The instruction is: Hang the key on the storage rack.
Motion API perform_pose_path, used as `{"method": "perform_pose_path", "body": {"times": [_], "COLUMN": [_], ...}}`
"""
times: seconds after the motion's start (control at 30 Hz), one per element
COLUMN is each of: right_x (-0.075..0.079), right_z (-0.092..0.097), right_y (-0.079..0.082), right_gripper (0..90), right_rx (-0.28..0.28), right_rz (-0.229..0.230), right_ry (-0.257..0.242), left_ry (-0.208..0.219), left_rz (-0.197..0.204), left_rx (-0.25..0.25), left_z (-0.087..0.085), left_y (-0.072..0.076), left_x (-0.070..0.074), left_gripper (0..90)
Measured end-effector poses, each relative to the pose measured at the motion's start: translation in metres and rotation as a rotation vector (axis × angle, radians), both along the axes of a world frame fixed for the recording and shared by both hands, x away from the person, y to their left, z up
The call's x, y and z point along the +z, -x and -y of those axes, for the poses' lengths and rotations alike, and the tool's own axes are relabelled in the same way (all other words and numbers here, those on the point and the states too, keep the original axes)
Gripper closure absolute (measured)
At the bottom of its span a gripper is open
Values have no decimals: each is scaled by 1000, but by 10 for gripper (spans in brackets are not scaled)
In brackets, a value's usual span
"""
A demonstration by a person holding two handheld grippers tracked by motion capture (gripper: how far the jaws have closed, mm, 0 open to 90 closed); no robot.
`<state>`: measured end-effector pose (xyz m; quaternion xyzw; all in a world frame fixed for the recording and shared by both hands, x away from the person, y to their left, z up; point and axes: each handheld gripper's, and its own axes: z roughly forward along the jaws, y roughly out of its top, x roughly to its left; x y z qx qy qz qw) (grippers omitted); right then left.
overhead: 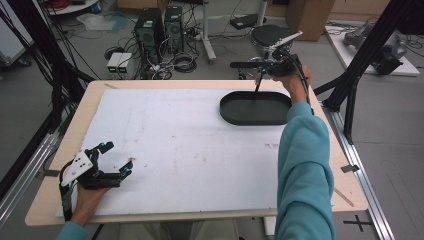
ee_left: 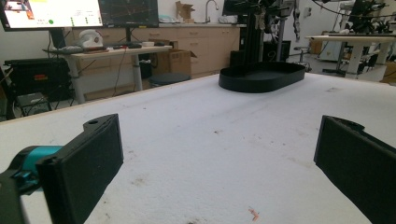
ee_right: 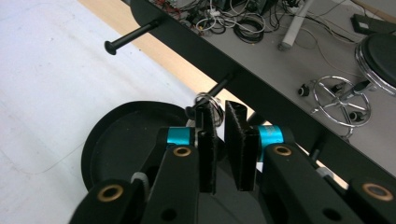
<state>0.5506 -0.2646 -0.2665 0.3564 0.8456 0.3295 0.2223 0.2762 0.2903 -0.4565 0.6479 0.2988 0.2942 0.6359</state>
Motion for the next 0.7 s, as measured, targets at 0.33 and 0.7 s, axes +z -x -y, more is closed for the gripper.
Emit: {"method": "perform_pose_path", "body": {"times": [0.33,0.7], "right_x": [-2,-5], "right_z": [-1,-5], "right_y": [-1,-1], "right_gripper": [674,589], "right_rx": [-47,-56], "right_rz": [29,59], "right_ry": [22,98], "left_ry": [-1,-2], "left_rz": [0,0], "left_rx": [0,-2], "left_z": [0,0], "left_y": [0,0], "left_x": [0,0], "left_gripper": [18,18]}}
